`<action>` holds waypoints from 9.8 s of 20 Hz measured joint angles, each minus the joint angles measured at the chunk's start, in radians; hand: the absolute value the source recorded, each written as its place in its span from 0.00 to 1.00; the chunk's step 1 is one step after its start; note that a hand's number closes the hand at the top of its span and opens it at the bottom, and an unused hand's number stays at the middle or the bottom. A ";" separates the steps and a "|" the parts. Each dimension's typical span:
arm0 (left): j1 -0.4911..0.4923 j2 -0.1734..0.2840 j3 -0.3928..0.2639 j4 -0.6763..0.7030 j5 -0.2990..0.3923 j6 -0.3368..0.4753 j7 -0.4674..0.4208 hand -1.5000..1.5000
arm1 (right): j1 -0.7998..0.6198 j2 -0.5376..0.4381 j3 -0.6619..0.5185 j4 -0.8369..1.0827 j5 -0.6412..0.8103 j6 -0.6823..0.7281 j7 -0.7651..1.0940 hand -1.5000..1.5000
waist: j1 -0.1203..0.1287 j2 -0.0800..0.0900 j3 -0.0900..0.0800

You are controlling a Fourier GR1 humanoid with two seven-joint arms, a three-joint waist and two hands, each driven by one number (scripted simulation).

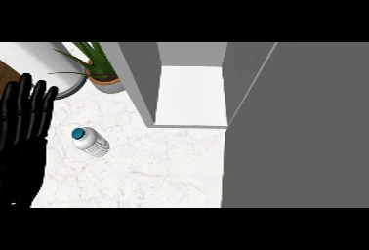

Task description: Pick up the bottled water, place it into the cabinet and close the cabinet

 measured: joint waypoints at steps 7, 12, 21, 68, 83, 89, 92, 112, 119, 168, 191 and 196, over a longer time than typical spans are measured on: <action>0.007 -0.056 0.116 0.018 -0.134 0.236 0.036 0.00 | 0.077 -0.004 0.059 -0.080 -0.019 0.049 0.008 0.00 | -0.006 0.002 0.019; 0.024 -0.083 0.108 -0.009 -0.165 0.487 0.151 0.00 | 0.145 0.005 0.156 -0.177 -0.073 0.094 0.084 0.00 | -0.010 0.000 0.021; 0.064 -0.093 -0.096 -0.232 -0.474 0.676 0.476 0.00 | 0.230 0.038 0.333 -0.362 0.007 0.056 0.220 0.00 | -0.008 0.001 0.022; 0.109 -0.040 0.017 0.101 -0.275 0.737 0.326 0.00 | 0.153 -0.063 0.659 -0.368 0.149 -0.254 0.309 0.00 | -0.014 0.002 0.019; 0.047 -0.077 0.144 0.508 -0.008 0.619 -0.069 0.00 | 0.136 -0.100 0.695 -0.367 0.164 -0.318 0.317 0.00 | -0.017 0.003 0.020; 0.008 -0.090 0.163 0.652 0.071 0.589 -0.197 0.00 | 0.116 -0.111 0.693 -0.365 0.165 -0.336 0.325 0.00 | -0.016 0.003 0.020; -0.006 -0.093 0.151 0.728 0.118 0.599 -0.270 0.00 | 0.129 -0.127 0.697 -0.364 0.165 -0.341 0.305 0.00 | -0.016 0.003 0.020; -0.135 -0.090 0.234 1.220 0.362 0.537 -0.691 0.00 | 0.108 -0.152 0.782 -0.330 0.180 -0.423 0.282 0.00 | -0.017 0.004 0.020; -0.159 -0.090 0.240 1.304 0.433 0.472 -0.802 0.00 | 0.112 -0.179 0.784 -0.332 0.184 -0.438 0.272 0.00 | -0.017 0.003 0.020; -0.061 -0.050 -0.112 0.828 0.373 -0.064 -0.441 1.00 | 0.075 -0.223 0.776 -0.331 0.180 -0.484 0.305 0.00 | -0.008 0.000 0.021; -0.485 -0.095 -0.252 0.833 0.330 0.368 -0.235 1.00 | 0.101 -0.238 0.795 -0.324 0.180 -0.495 0.245 0.00 | -0.021 0.004 0.021; -0.614 -0.093 -0.226 0.958 0.318 0.408 -0.225 1.00 | 0.134 -0.258 0.811 -0.329 0.180 -0.501 0.210 0.00 | -0.025 0.004 0.021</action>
